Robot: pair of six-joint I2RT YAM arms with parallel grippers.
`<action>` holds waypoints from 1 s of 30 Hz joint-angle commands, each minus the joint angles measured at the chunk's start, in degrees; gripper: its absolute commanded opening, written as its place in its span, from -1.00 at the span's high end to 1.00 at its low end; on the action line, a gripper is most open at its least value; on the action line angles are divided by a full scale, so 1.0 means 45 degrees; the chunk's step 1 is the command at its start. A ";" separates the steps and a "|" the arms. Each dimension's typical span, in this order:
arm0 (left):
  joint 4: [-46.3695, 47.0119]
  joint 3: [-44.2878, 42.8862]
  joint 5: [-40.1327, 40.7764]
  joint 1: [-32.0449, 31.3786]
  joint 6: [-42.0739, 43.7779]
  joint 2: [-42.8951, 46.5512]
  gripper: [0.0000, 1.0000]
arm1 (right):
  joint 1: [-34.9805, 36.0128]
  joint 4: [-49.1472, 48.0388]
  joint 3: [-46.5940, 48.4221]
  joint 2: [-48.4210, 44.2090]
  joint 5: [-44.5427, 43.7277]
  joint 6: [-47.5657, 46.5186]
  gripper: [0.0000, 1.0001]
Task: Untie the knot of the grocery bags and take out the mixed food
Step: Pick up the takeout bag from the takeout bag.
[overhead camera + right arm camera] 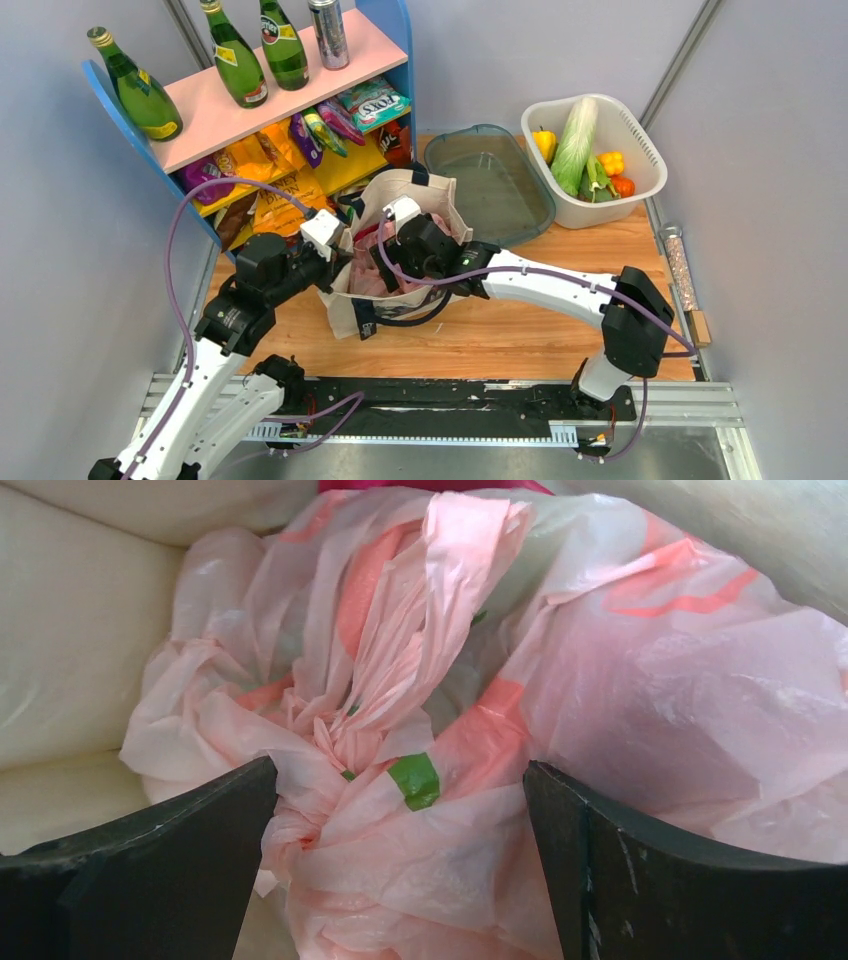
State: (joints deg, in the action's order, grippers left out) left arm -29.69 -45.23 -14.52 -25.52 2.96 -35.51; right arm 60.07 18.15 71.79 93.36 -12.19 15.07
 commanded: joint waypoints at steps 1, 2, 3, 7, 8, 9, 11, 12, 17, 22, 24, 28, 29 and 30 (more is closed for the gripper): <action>0.1501 -0.0105 -0.0400 -0.0052 0.0390 0.0038 1.00 | -0.0068 0.0305 -0.0314 -0.0679 -0.1927 -0.0076 -1.00; 0.1501 -0.0115 -0.0373 -0.0052 0.0429 0.0019 1.00 | -0.0068 0.0254 -0.0300 -0.0807 -0.1907 -0.0279 -1.00; 0.1501 -0.0107 -0.0309 -0.0052 0.0432 -0.0030 1.00 | -0.0068 0.0255 -0.0249 -0.0923 -0.1905 -0.0431 -1.00; 0.1437 -0.0128 -0.0201 -0.0052 0.0483 -0.0150 1.00 | -0.0305 0.0291 0.0150 -0.1277 -0.1365 -0.0758 -1.00; 0.1430 -0.0125 -0.0195 -0.0052 0.0491 -0.0135 1.00 | -0.0420 0.0311 0.0257 -0.1333 -0.1168 -0.0694 -1.00; 0.1439 -0.0115 -0.0167 -0.0052 0.0493 -0.0126 1.00 | -0.0567 0.0330 0.0348 -0.1397 -0.0882 -0.0624 -1.00; 0.1456 -0.0101 -0.0129 -0.0052 0.0494 -0.0119 1.00 | -0.0865 0.0369 0.0535 -0.1447 -0.0371 -0.0516 -1.00; 0.1469 -0.0094 -0.0101 -0.0052 0.0494 -0.0128 1.00 | -0.0986 0.0398 0.0634 -0.1440 -0.0306 -0.0485 -1.00; 0.1443 -0.0097 -0.0003 -0.0050 0.0515 -0.0174 1.00 | -0.1314 0.0983 0.1626 -0.1088 -0.0451 -0.0327 -1.00; 0.1410 -0.0077 0.0016 -0.0052 0.0518 -0.0194 1.00 | -0.1633 0.1225 0.2013 -0.0785 -0.0352 -0.0040 -1.00; 0.1421 -0.0084 -0.0011 -0.0052 0.0517 -0.0195 1.00 | -0.1883 0.1240 0.2016 -0.0571 0.0292 0.0087 -1.00; 0.1427 -0.0094 -0.0029 -0.0052 0.0528 -0.0177 1.00 | -0.2250 0.1370 0.2031 0.0233 0.1077 0.0284 -1.00; 0.1415 -0.0089 -0.0032 -0.0052 0.0517 -0.0166 1.00 | -0.2255 0.1376 0.2020 0.0423 0.1379 0.0152 -1.00; 0.1406 -0.0091 -0.0038 -0.0052 0.0525 -0.0161 1.00 | -0.2246 0.1385 0.2021 0.0620 0.1956 -0.0062 -1.00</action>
State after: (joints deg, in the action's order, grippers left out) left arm -28.60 -45.21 -13.41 -25.52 3.86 -36.75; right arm 50.63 22.85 79.37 92.60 -9.45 14.96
